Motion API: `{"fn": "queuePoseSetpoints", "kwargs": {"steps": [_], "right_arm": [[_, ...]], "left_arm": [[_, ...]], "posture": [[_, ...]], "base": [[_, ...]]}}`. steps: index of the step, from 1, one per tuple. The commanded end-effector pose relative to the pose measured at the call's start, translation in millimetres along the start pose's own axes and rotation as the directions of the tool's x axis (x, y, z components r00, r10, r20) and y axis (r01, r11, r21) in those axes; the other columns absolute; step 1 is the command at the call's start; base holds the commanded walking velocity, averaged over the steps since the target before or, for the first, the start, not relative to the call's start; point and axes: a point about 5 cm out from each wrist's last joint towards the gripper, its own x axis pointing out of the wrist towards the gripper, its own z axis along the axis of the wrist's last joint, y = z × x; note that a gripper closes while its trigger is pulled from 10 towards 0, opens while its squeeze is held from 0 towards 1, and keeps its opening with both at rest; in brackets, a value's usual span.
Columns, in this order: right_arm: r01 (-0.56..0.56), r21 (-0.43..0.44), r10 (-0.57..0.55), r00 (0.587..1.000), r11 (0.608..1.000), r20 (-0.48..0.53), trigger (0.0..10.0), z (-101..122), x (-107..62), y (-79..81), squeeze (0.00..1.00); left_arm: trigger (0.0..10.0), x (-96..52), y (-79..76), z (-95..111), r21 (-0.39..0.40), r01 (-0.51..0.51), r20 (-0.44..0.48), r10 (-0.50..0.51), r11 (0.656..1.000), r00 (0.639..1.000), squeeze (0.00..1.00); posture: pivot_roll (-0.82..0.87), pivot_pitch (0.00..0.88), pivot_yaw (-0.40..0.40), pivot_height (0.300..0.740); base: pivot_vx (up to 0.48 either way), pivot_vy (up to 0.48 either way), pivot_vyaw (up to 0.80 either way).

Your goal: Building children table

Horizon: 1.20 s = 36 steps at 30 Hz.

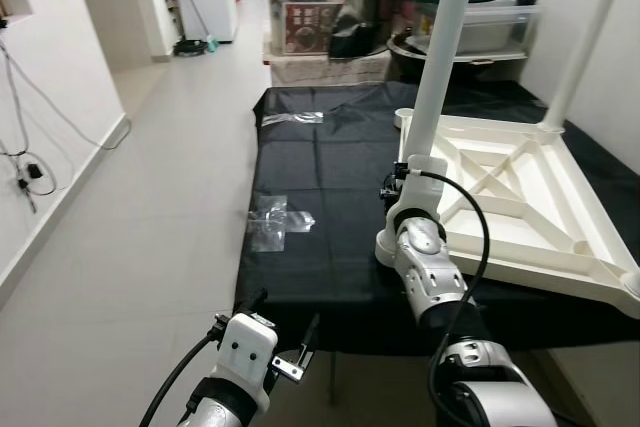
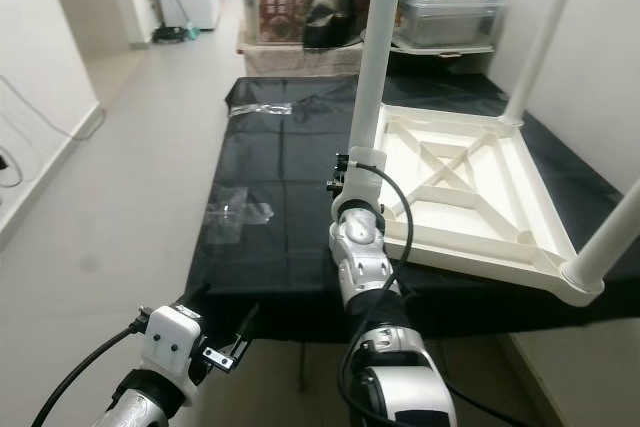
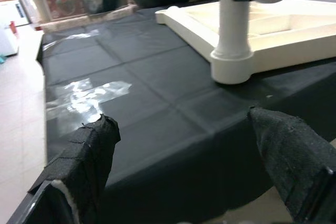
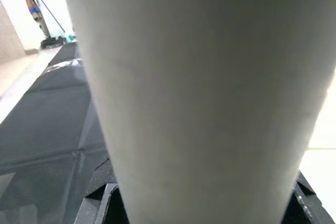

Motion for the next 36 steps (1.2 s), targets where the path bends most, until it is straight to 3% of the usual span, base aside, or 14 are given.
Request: {"fn": "queuePoseSetpoints", "kwargs": {"steps": [1, 2, 3, 4, 9, 10, 19, 21, 22, 24, 26, 28, 33, 36], "right_arm": [[0.024, 0.073, -0.016, 0.994, 0.997, -0.108, 10.0, -20.6, -0.8, 0.4, 0.00], [0.024, 0.073, -0.016, 0.994, 0.997, -0.108, 10.0, -20.6, -0.8, 0.4, 0.00], [-0.031, 0.106, 0.039, 0.996, 0.994, -0.076, 10.0, -17.8, -0.4, 5.5, 0.95], [-0.081, 0.130, 0.086, 0.996, 0.988, -0.032, 10.0, -13.5, -0.3, 11.7, 1.00], [-0.166, 0.162, 0.164, 0.986, 0.973, 0.027, 10.0, -7.0, 0.1, 19.4, 1.00], [-0.221, 0.176, 0.214, 0.975, 0.959, 0.056, 10.0, -2.9, 0.2, 22.2, 0.00], [-0.584, 0.183, 0.575, 0.811, 0.791, 0.105, 10.0, 12.0, 1.5, 27.4, 0.00], [-0.823, 0.164, 0.831, 0.556, 0.544, 0.035, 10.0, 10.6, -6.2, 29.7, 0.00], [-0.823, 0.164, 0.831, 0.556, 0.544, 0.035, 10.0, 10.6, -6.2, 29.7, 0.00], [-0.912, 0.167, 0.926, 0.378, 0.374, -0.013, 10.0, 9.2, -12.6, 29.6, 0.00], [-0.912, 0.167, 0.926, 0.378, 0.374, -0.013, 10.0, 9.2, -12.6, 29.6, 0.00], [-0.980, 0.130, 0.988, 0.144, 0.151, -0.060, 10.0, 8.5, -24.1, 33.7, 0.00], [-0.991, 0.129, 0.992, -0.054, -0.039, -0.113, 10.0, 7.2, -33.8, 39.0, 0.00], [-0.989, 0.133, 0.989, -0.082, -0.066, -0.119, 10.0, 7.5, -35.1, 40.0, 0.00]], "left_arm": [[10.0, -0.5, 1.3, -5.6, -0.003, -0.003, -0.030, 0.003, 1.000, 1.000, 0.00], [10.0, -0.5, 1.3, -5.6, -0.003, -0.003, -0.030, 0.003, 1.000, 1.000, 0.00], [10.0, -0.5, 1.3, -5.6, -0.003, -0.004, -0.030, 0.004, 1.000, 1.000, 0.00], [10.0, -0.5, 1.4, -5.7, -0.004, -0.004, -0.030, 0.004, 1.000, 1.000, 0.00], [10.0, -0.5, 1.3, -5.7, -0.005, -0.003, -0.031, 0.003, 1.000, 1.000, 0.00], [10.0, -0.6, 1.2, -6.1, -0.005, -0.002, -0.032, 0.002, 1.000, 0.999, 0.00], [10.0, -0.7, 0.9, -6.2, -0.005, -0.001, -0.031, 0.001, 1.000, 1.000, 0.00], [10.0, -0.4, 0.3, -6.1, -0.006, -0.001, -0.030, 0.001, 1.000, 1.000, 0.00], [10.0, -0.4, 0.3, -6.1, -0.006, -0.001, -0.030, 0.001, 1.000, 1.000, 0.00], [10.0, -0.2, 0.0, -6.2, -0.007, -0.001, -0.031, 0.001, 1.000, 1.000, 0.00], [10.0, -0.2, 0.0, -6.2, -0.007, -0.001, -0.031, 0.001, 1.000, 1.000, 0.00], [10.0, -0.7, -0.5, -6.5, -0.007, 0.001, -0.031, -0.001, 1.000, 1.000, 0.00], [10.0, -1.0, -0.9, -6.4, -0.005, 0.000, -0.030, 0.000, 1.000, 1.000, 0.00], [10.0, -1.0, -0.8, -6.3, -0.005, -0.001, -0.030, 0.001, 1.000, 1.000, 0.00]], "posture": [[0.05, 0.000, -0.016, 0.740], [0.05, 0.000, -0.016, 0.740], [0.05, 0.000, -0.016, 0.740], [0.05, 0.000, -0.016, 0.740], [0.05, 0.000, -0.016, 0.740], [0.05, 0.000, -0.014, 0.740], [0.05, 0.000, -0.014, 0.740], [0.04, 0.000, -0.018, 0.740], [0.04, 0.000, -0.018, 0.740], [0.04, 0.000, -0.018, 0.740], [0.04, 0.000, -0.018, 0.740], [0.04, 0.000, -0.020, 0.740], [0.04, 0.000, -0.020, 0.740], [0.04, 0.000, -0.020, 0.740]], "base": [[0.000, 0.000, 0.00], [0.000, 0.000, 0.00], [0.000, 0.000, 0.00], [0.000, 0.000, 0.00], [0.000, 0.000, 0.00], [0.000, 0.000, 0.00], [0.000, 0.000, 0.00], [0.000, 0.000, 0.00], [0.000, 0.000, 0.00], [0.000, 0.000, 0.00], [0.000, 0.000, 0.00], [0.000, 0.000, 0.00], [0.000, 0.000, 0.00], [0.000, 0.000, 0.00]]}}
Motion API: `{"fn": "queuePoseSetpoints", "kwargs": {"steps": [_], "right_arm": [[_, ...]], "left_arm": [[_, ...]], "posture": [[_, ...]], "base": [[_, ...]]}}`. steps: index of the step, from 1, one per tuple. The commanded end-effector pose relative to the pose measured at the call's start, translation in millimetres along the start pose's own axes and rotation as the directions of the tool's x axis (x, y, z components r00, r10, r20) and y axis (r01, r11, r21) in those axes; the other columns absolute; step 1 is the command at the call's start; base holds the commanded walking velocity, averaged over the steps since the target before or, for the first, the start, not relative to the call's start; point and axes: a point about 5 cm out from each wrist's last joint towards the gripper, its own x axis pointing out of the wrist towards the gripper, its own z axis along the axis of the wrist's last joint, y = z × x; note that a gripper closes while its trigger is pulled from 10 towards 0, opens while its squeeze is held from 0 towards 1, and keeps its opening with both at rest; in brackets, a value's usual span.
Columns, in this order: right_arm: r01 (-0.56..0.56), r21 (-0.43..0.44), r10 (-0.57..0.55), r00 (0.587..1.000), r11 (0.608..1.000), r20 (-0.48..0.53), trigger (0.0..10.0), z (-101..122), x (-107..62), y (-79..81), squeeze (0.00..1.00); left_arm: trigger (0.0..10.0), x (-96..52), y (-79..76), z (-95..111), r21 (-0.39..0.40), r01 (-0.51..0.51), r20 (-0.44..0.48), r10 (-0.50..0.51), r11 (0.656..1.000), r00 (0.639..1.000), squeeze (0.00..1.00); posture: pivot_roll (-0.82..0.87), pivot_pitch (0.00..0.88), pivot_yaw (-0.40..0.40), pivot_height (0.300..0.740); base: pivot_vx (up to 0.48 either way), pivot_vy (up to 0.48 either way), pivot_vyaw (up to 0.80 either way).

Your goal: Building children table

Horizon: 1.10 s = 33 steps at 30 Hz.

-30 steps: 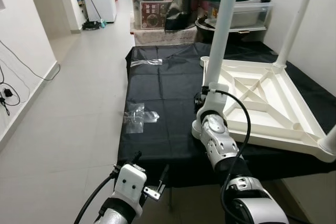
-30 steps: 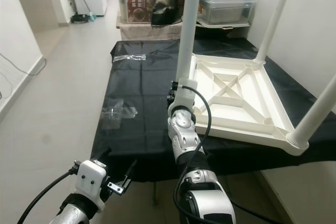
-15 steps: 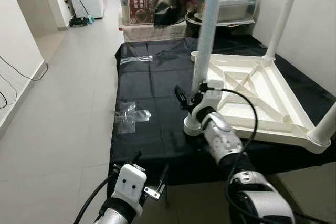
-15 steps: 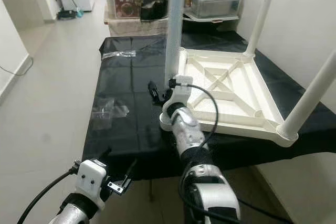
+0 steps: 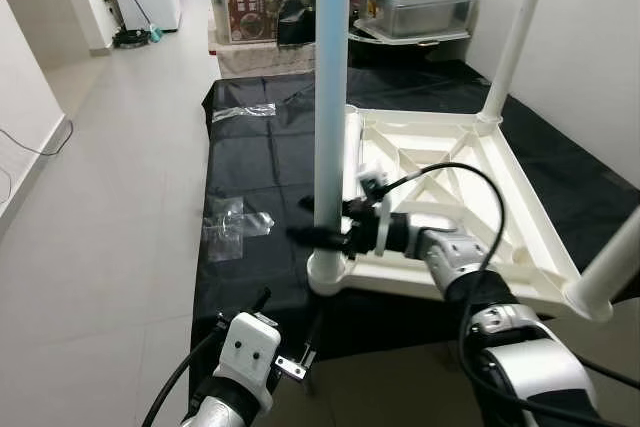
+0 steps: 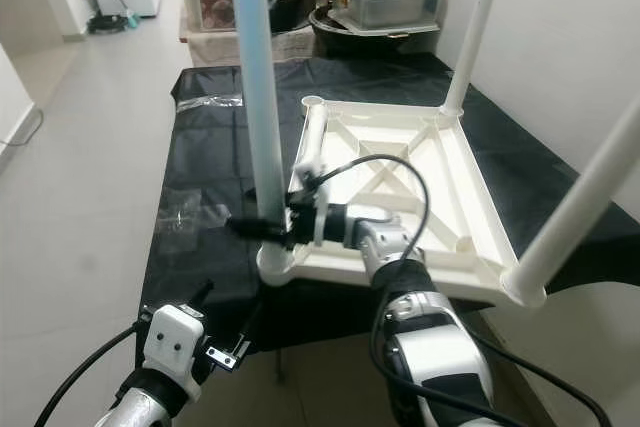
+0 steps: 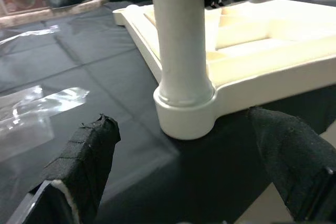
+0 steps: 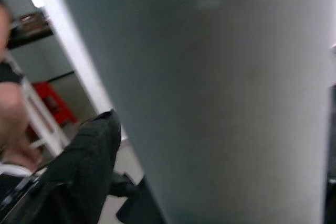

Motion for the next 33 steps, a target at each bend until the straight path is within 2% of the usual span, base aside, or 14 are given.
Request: {"fn": "queuePoseSetpoints", "kwargs": {"steps": [1, 2, 9, 11, 14, 16, 18, 21, 24, 25, 30, 31, 32, 33], "right_arm": [[-0.050, 0.007, 0.050, 0.999, 0.999, -0.021, 10.0, -0.4, 6.1, 3.1, 0.00], [-0.037, -0.024, 0.036, 0.998, 0.999, -0.046, 0.0, -1.9, 10.6, 3.0, 0.00], [0.279, -0.124, -0.288, 0.956, 0.952, -0.060, 0.0, -6.2, 19.1, -12.8, 0.00], [0.632, -0.120, -0.637, 0.771, 0.766, -0.011, 0.0, -5.5, 9.2, -31.8, 0.00], [0.731, -0.113, -0.735, 0.678, 0.673, 0.000, 0.0, -5.6, 3.2, -37.4, 0.00], [0.917, -0.056, -0.918, 0.397, 0.396, 0.014, 0.0, -8.1, -20.8, -47.9, 0.00], [0.917, -0.056, -0.918, 0.397, 0.396, 0.014, 0.0, -8.1, -20.8, -47.9, 0.00], [0.997, 0.045, -0.998, 0.064, 0.065, 0.007, 0.0, -17.1, -46.6, -48.3, 0.00], [0.997, 0.045, -0.998, 0.064, 0.065, 0.007, 0.0, -17.1, -46.6, -48.3, 0.00], [0.995, 0.092, -0.999, -0.038, -0.039, -0.018, 0.0, -23.8, -51.0, -44.2, 0.00], [0.976, 0.155, -0.987, -0.147, -0.155, -0.063, 0.0, -33.8, -48.0, -37.6, 0.00], [0.970, 0.216, -0.994, -0.102, -0.108, -0.041, 10.0, -31.3, -36.9, -36.9, 0.00], [0.970, 0.216, -0.994, -0.102, -0.108, -0.041, 10.0, -31.3, -36.9, -36.9, 0.00], [0.961, 0.277, -1.000, -0.009, -0.002, 0.024, 10.0, -23.2, -23.8, -36.4, 0.28]], "left_arm": [[10.0, -1.7, 0.3, -5.8, -0.001, -0.005, -0.029, 0.005, 1.000, 1.000, 0.00], [10.0, -1.6, 0.2, -6.1, -0.001, -0.004, -0.029, 0.004, 1.000, 1.000, 0.00], [10.0, -1.2, 0.0, -6.8, -0.003, -0.002, -0.031, 0.002, 1.000, 1.000, 0.00], [10.0, -1.2, 0.5, -6.9, -0.002, -0.001, -0.031, 0.001, 1.000, 1.000, 0.00], [10.0, -1.2, 0.8, -6.8, -0.001, -0.001, -0.031, 0.001, 1.000, 1.000, 0.00], [10.0, -1.0, 1.5, -6.7, 0.000, -0.003, -0.031, 0.003, 1.000, 1.000, 0.00], [10.0, -1.0, 1.5, -6.7, 0.000, -0.003, -0.031, 0.003, 1.000, 1.000, 0.00], [10.0, -1.0, 2.1, -6.4, 0.001, -0.002, -0.031, 0.002, 1.000, 1.000, 0.00], [10.0, -1.0, 2.1, -6.4, 0.001, -0.002, -0.031, 0.002, 1.000, 1.000, 0.00], [10.0, -1.1, 2.1, -6.3, 0.001, -0.002, -0.031, 0.002, 1.000, 1.000, 0.00], [10.0, -1.2, 2.2, -6.4, 0.002, -0.001, -0.032, 0.001, 1.000, 1.000, 0.00], [10.0, -1.3, 2.2, -6.5, 0.002, -0.001, -0.032, 0.001, 1.000, 1.000, 0.00], [10.0, -1.3, 2.2, -6.5, 0.002, -0.001, -0.032, 0.001, 1.000, 1.000, 0.00], [10.0, -1.2, 2.2, -6.3, 0.002, -0.001, -0.031, 0.002, 1.000, 1.000, 0.00]], "posture": [[0.04, 0.000, -0.020, 0.740], [0.04, 0.000, -0.025, 0.740], [0.04, 0.000, -0.025, 0.740], [0.05, 0.000, -0.024, 0.740], [0.05, 0.000, -0.024, 0.740], [0.05, 0.000, -0.021, 0.740], [0.05, 0.000, -0.021, 0.740], [0.05, 0.000, -0.016, 0.740], [0.05, 0.000, -0.016, 0.740], [0.05, 0.000, -0.016, 0.740], [0.05, 0.000, -0.016, 0.740], [0.05, 0.000, -0.016, 0.740], [0.05, 0.000, -0.016, 0.740], [0.05, 0.000, -0.015, 0.740]], "base": [[0.000, 0.000, 0.00], [0.000, 0.000, 0.00], [0.000, 0.000, 0.00], [0.000, 0.000, 0.00], [0.000, 0.000, 0.00], [0.000, 0.000, 0.00], [0.000, 0.000, 0.00], [0.000, 0.000, 0.00], [0.000, 0.000, 0.00], [0.000, 0.000, 0.00], [0.000, 0.000, 0.00], [0.000, 0.000, 0.00], [0.000, 0.000, 0.00], [0.000, 0.000, 0.00]]}}
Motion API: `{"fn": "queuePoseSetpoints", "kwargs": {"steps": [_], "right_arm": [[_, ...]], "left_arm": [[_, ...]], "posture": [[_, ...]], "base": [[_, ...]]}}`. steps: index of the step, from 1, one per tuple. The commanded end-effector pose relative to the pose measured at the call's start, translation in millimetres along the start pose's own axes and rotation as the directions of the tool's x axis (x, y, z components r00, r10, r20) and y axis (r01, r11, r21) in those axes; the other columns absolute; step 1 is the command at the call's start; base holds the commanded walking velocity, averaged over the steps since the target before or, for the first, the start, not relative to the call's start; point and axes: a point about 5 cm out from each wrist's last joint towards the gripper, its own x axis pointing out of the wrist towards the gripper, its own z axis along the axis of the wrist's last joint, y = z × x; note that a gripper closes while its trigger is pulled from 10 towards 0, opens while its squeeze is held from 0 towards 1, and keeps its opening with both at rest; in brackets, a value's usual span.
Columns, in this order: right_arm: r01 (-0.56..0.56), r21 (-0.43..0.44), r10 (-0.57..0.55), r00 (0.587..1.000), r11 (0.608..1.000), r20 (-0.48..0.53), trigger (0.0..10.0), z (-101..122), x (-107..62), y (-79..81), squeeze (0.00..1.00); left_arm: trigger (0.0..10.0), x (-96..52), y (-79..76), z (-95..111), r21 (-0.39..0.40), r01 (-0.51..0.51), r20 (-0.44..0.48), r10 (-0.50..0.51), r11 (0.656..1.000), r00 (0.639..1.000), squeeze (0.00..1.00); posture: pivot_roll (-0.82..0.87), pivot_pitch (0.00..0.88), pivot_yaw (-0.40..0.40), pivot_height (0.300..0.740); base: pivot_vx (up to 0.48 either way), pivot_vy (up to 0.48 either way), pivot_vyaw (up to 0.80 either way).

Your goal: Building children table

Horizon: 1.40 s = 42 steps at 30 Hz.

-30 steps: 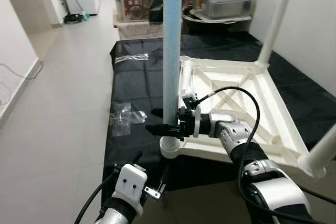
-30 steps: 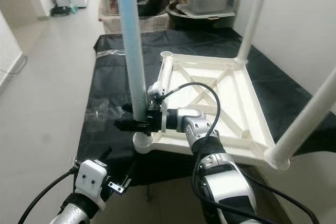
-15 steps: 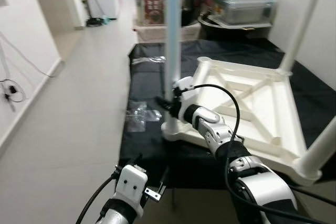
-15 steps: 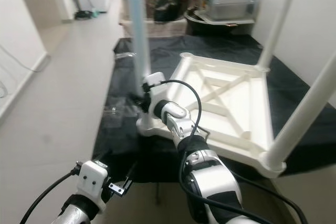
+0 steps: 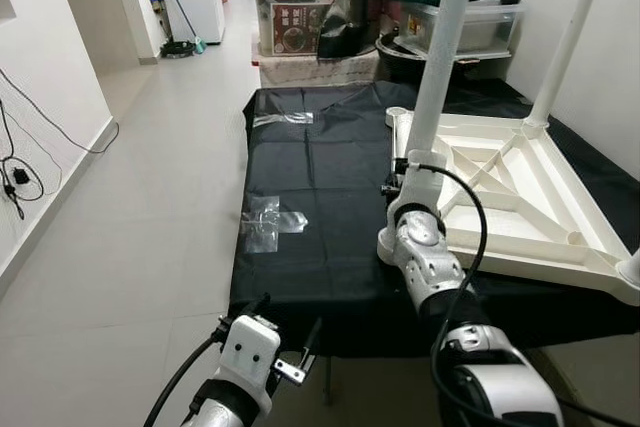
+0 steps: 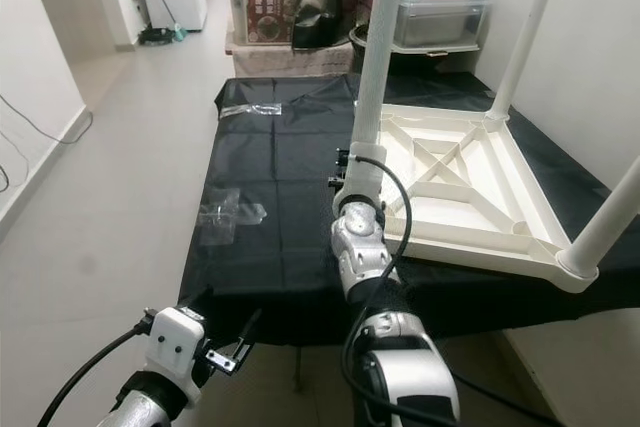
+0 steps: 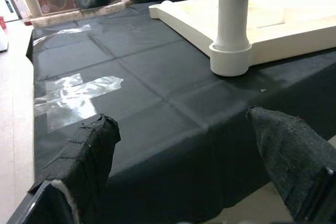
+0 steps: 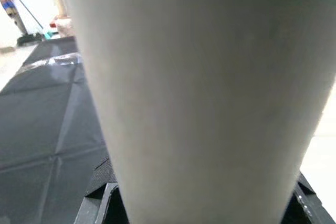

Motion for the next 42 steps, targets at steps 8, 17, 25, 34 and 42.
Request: {"fn": "queuePoseSetpoints", "kwargs": {"steps": [8, 17, 25, 34, 42], "right_arm": [[-0.185, 0.114, 0.175, 0.980, 0.976, 0.094, 10.0, 6.6, -3.9, 19.3, 0.00], [-0.245, 0.046, 0.237, 0.963, 0.969, 0.128, 10.0, 6.5, -4.8, 15.5, 0.00], [-0.226, -0.022, 0.227, 0.969, 0.974, 0.097, 10.0, -7.3, -3.8, 0.1, 0.00], [-0.271, -0.042, 0.274, 0.958, 0.962, 0.083, 10.0, -21.8, -14.9, 4.1, 0.00], [-0.328, -0.058, 0.331, 0.942, 0.943, 0.056, 10.0, -41.3, -31.3, -16.7, 0.00]], "left_arm": [[10.0, -0.6, 2.1, -1.6, 0.002, -0.003, -0.012, 0.003, 1.000, 1.000, 0.00], [10.0, -0.4, 2.1, -1.8, 0.001, -0.002, -0.014, 0.002, 1.000, 1.000, 0.00], [10.0, -0.1, 2.0, -1.7, 0.000, -0.002, -0.013, 0.002, 1.000, 1.000, 0.00], [10.0, -0.2, 1.6, -1.8, -0.002, -0.002, -0.013, 0.002, 1.000, 1.000, 0.00], [10.0, 0.6, 2.1, -1.8, -0.004, 0.000, -0.014, 0.000, 1.000, 1.000, 0.00]], "posture": [[0.05, 0.000, -0.015, 0.740], [0.05, 0.000, -0.015, 0.740], [0.04, 0.000, -0.014, 0.740], [0.04, 0.000, -0.013, 0.740], [0.03, 0.000, -0.009, 0.740]], "base": [[0.000, 0.000, 0.00], [0.000, 0.000, 0.00], [0.000, 0.000, 0.00], [0.000, 0.000, 0.00], [0.000, 0.000, 0.00]]}}
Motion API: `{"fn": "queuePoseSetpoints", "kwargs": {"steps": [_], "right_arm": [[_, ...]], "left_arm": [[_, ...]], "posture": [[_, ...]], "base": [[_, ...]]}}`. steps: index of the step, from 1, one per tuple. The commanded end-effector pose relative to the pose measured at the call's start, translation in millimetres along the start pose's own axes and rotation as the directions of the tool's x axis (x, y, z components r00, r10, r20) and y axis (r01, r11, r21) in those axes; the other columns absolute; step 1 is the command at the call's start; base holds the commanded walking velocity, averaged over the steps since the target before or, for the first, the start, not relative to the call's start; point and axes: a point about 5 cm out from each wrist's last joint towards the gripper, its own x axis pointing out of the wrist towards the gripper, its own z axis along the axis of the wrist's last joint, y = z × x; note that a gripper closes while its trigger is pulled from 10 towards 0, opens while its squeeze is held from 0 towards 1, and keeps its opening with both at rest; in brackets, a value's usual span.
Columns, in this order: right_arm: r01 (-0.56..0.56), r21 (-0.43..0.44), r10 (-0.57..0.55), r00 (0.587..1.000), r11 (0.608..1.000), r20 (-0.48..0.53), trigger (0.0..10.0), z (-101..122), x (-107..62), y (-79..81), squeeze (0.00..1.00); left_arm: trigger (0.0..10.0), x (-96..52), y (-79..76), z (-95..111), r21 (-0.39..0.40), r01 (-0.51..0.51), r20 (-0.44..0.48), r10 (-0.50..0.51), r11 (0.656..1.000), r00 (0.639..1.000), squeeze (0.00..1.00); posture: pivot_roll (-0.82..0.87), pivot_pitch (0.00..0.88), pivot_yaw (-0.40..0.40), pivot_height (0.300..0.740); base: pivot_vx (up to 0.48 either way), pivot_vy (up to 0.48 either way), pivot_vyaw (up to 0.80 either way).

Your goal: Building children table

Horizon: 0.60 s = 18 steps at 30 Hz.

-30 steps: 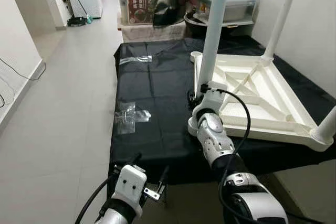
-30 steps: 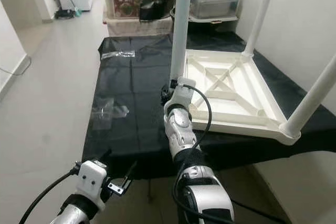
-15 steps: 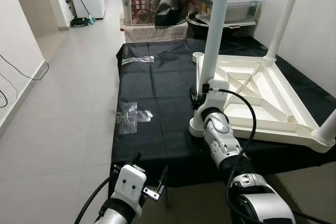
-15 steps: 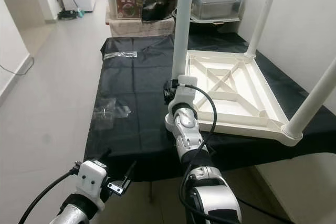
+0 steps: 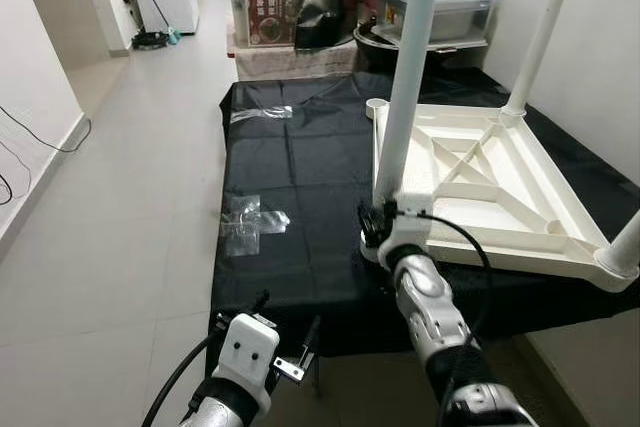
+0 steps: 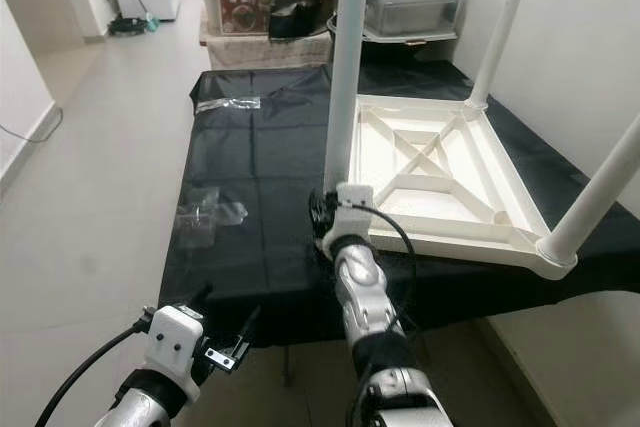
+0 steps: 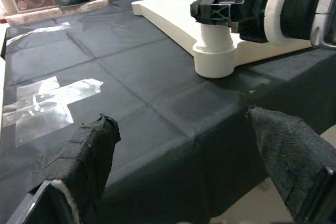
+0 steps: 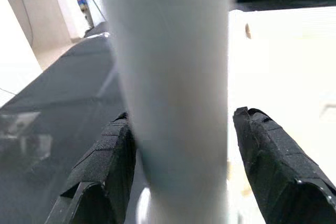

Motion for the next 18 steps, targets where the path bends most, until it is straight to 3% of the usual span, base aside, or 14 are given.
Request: {"fn": "queuePoseSetpoints", "kwargs": {"steps": [1, 8, 10, 18], "right_arm": [[-0.018, -0.008, 0.018, 1.000, 1.000, 0.003, 10.0, 1.1, -2.2, 0.6, 0.00], [-0.031, -0.042, 0.031, 1.000, 0.999, 0.002, 10.0, -3.8, -14.4, -8.4, 0.00], [-0.068, -0.077, 0.068, 0.998, 0.995, -0.003, 10.0, -4.5, -21.7, -18.1, 0.00], [-0.085, -0.093, 0.083, 0.996, 0.992, -0.017, 10.0, -3.8, -27.4, -32.4, 0.00]], "left_arm": [[10.0, -0.6, 1.3, -2.8, -0.005, 0.001, -0.019, -0.001, 1.000, 1.000, 0.00], [10.0, -0.8, 1.3, -2.8, -0.005, 0.000, -0.018, 0.000, 1.000, 1.000, 0.00], [10.0, -0.4, 1.4, -2.6, -0.007, -0.001, -0.018, 0.001, 1.000, 1.000, 0.00], [10.0, 0.0, 0.6, -2.6, -0.011, 0.003, -0.019, -0.003, 1.000, 1.000, 0.00]], "posture": [[0.03, 0.000, -0.009, 0.740], [0.03, 0.000, -0.009, 0.740], [0.02, 0.000, -0.006, 0.740], [0.01, 0.000, -0.002, 0.740]], "base": [[0.000, 0.000, 0.00], [0.000, 0.000, 0.00], [0.000, 0.000, 0.00], [0.000, 0.000, 0.00]]}}
